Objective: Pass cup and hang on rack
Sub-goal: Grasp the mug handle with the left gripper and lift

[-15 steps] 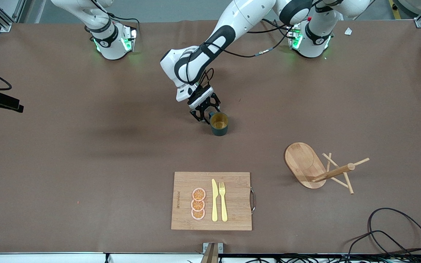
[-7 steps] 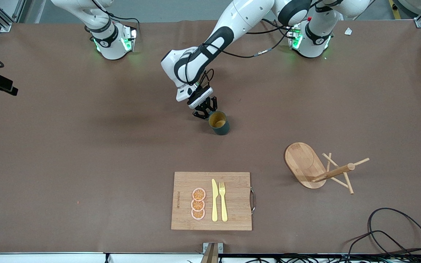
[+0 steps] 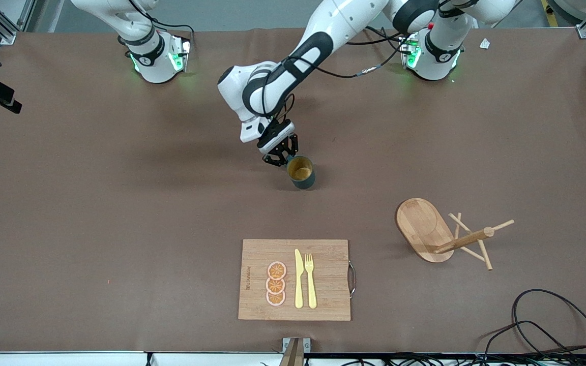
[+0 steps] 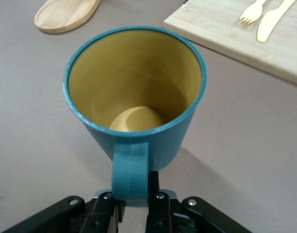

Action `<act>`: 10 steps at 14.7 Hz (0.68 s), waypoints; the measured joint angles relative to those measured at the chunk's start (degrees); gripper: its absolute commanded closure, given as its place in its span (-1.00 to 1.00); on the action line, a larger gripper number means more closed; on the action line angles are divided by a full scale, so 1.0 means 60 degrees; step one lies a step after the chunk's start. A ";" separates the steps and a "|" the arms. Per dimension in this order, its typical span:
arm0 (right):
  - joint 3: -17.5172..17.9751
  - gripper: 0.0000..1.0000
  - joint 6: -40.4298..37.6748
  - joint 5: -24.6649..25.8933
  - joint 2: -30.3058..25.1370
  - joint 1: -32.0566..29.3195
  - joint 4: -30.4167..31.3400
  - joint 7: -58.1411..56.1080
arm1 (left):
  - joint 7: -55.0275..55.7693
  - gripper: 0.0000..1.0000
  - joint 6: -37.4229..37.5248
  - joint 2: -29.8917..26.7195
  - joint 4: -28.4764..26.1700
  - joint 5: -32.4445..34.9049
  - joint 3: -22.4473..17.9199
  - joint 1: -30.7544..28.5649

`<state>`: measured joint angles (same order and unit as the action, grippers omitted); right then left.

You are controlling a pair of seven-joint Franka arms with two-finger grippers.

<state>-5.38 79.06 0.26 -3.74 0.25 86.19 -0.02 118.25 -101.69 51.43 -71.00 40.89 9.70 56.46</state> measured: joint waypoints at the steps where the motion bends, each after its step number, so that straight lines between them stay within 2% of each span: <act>1: -0.0006 -1.00 0.0000 0.0000 -0.0041 -0.0001 0.0006 0.0001 | -0.0420 0.99 -0.0133 -0.0408 0.0061 -0.0651 0.0001 -0.0270; 6: -0.0038 -1.00 -0.0002 0.0000 -0.0162 -0.0003 0.0015 0.0010 | -0.2249 0.99 -0.0704 -0.2385 0.0081 -0.4140 -0.0006 -0.1768; 10: -0.0050 -1.00 -0.0002 0.0000 -0.0164 -0.0004 0.0056 0.0026 | -0.3479 0.99 -0.1093 -0.3214 0.0053 -0.6949 -0.0018 -0.2942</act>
<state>-5.67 79.05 0.26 -4.73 0.23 86.53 0.14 97.38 -108.25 32.15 -70.69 -0.81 9.60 38.81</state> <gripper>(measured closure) 0.000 0.789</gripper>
